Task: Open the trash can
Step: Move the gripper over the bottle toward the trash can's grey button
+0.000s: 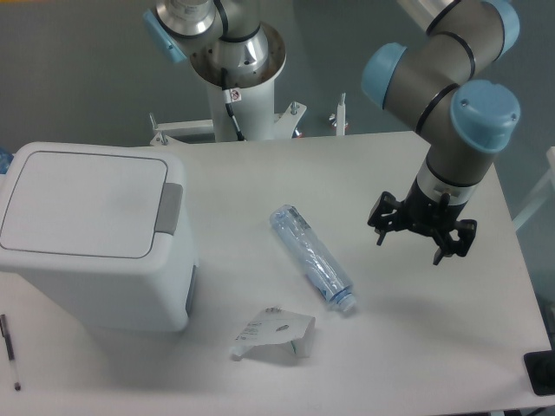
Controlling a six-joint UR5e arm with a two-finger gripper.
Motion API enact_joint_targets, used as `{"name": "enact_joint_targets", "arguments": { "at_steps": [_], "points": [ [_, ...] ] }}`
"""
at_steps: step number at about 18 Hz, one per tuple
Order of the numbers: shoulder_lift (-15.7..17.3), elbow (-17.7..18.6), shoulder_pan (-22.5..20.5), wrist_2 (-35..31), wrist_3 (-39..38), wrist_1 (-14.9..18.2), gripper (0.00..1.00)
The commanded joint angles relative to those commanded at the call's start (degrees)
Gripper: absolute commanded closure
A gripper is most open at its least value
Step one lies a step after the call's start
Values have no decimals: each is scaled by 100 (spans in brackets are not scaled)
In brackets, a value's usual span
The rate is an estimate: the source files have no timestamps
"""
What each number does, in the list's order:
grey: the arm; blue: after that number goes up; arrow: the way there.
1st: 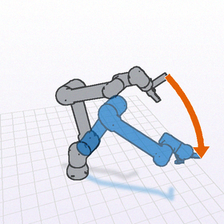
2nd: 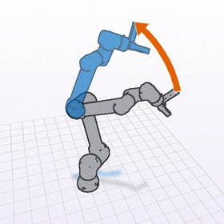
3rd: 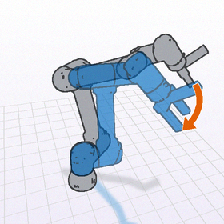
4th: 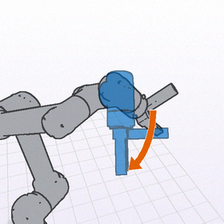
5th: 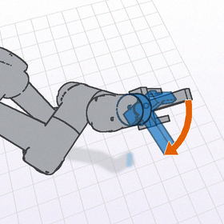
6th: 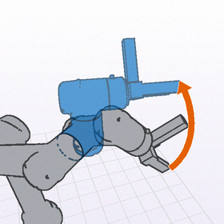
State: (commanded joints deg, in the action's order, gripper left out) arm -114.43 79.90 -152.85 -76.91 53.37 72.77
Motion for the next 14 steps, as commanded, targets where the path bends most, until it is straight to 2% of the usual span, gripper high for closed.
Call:
{"name": "enact_joint_targets", "arguments": {
  "at_steps": [2, 5, 7, 11, 14],
  "points": [
    [-26, -149, 158, 0, -335, 289, 0],
    [-61, -570, 343, 9, -599, 1035, 0],
    [-88, -817, 440, 70, -775, 1379, 0],
    [-88, -1151, 659, 492, -1345, 1565, 0],
    [-79, -1423, 870, 720, -1688, 1846, 0]
  ]
}}
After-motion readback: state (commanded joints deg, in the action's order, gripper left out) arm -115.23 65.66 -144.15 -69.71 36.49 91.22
